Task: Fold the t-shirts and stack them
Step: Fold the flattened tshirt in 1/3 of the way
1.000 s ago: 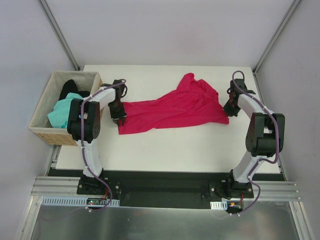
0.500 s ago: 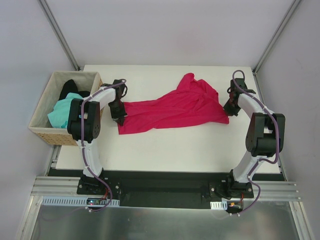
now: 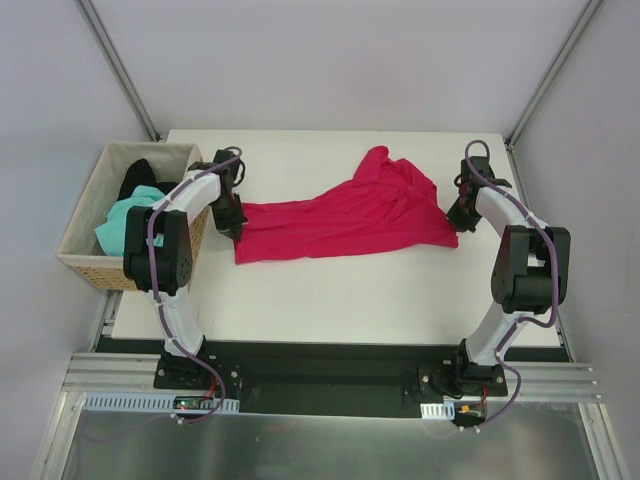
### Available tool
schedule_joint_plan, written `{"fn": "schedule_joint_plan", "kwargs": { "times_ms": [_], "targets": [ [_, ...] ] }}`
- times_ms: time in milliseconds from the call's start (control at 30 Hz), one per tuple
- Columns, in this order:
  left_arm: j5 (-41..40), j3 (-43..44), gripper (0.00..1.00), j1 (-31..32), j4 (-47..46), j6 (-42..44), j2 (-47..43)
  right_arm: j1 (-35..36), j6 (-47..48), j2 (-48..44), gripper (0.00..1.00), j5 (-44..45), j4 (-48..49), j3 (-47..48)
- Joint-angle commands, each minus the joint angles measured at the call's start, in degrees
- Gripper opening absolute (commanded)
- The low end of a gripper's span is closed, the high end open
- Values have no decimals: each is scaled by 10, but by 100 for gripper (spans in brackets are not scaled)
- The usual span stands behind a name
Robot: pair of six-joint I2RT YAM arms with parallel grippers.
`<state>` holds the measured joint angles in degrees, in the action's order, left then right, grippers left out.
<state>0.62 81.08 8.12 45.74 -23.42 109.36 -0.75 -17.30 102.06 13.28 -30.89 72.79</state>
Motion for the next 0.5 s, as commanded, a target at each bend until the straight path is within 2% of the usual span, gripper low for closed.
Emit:
{"fn": "schedule_joint_plan", "kwargs": {
  "times_ms": [0, 467],
  "targets": [
    [-28, -4, 0, -15, 17, 0, -42, -3, 7, -4, 1, 18, -7, 3],
    [-21, -18, 0, -16, 25, 1, -39, -3, 16, 5, 1, 22, -13, 0]
  ]
}}
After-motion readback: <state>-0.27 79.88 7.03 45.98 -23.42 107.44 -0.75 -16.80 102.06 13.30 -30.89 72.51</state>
